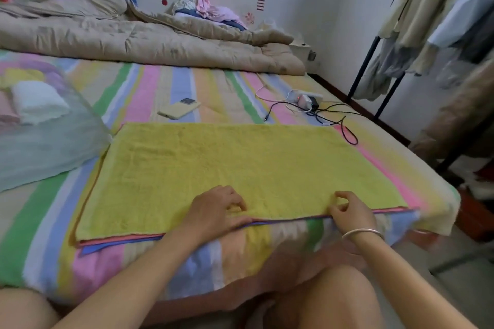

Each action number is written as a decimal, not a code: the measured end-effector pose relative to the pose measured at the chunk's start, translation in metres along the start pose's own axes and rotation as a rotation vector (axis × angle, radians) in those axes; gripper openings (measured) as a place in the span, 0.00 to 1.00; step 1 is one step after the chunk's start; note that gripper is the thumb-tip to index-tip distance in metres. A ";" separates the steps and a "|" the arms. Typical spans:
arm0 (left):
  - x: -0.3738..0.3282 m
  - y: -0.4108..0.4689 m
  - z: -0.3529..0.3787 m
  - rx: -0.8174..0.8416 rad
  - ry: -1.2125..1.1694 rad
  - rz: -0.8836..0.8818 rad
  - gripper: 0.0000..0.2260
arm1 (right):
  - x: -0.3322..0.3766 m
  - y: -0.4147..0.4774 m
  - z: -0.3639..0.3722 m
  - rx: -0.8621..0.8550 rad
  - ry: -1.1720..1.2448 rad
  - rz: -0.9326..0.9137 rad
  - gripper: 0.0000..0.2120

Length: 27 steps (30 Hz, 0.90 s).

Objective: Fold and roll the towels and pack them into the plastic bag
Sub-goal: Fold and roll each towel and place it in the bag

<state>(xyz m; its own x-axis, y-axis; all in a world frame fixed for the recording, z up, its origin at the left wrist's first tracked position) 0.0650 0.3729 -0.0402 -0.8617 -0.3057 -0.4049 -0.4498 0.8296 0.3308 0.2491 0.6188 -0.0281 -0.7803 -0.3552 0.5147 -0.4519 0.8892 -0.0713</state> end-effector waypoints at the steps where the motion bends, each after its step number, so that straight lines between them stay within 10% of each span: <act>1: 0.000 -0.001 -0.001 -0.032 -0.031 0.011 0.23 | 0.001 -0.004 0.000 0.019 0.042 -0.010 0.14; 10: 0.008 -0.002 0.001 -0.105 -0.209 -0.142 0.21 | 0.056 -0.077 0.044 0.671 0.733 -0.065 0.29; 27: 0.012 -0.009 0.001 -0.140 -0.289 -0.132 0.18 | 0.018 -0.027 0.021 0.247 0.772 0.135 0.25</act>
<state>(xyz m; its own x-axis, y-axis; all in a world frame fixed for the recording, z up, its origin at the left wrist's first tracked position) 0.0586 0.3620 -0.0486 -0.7008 -0.2444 -0.6702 -0.5979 0.7136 0.3651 0.2387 0.5821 -0.0352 -0.3582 0.1286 0.9247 -0.5279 0.7890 -0.3143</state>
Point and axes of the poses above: each hand's wrist, its own y-axis towards the middle knuckle, its own z-axis out of the palm, x = y × z, the point moved 6 cm from there along y, towards the middle knuckle, and after that the axes turned 4 degrees about z, right-handed, at the moved point
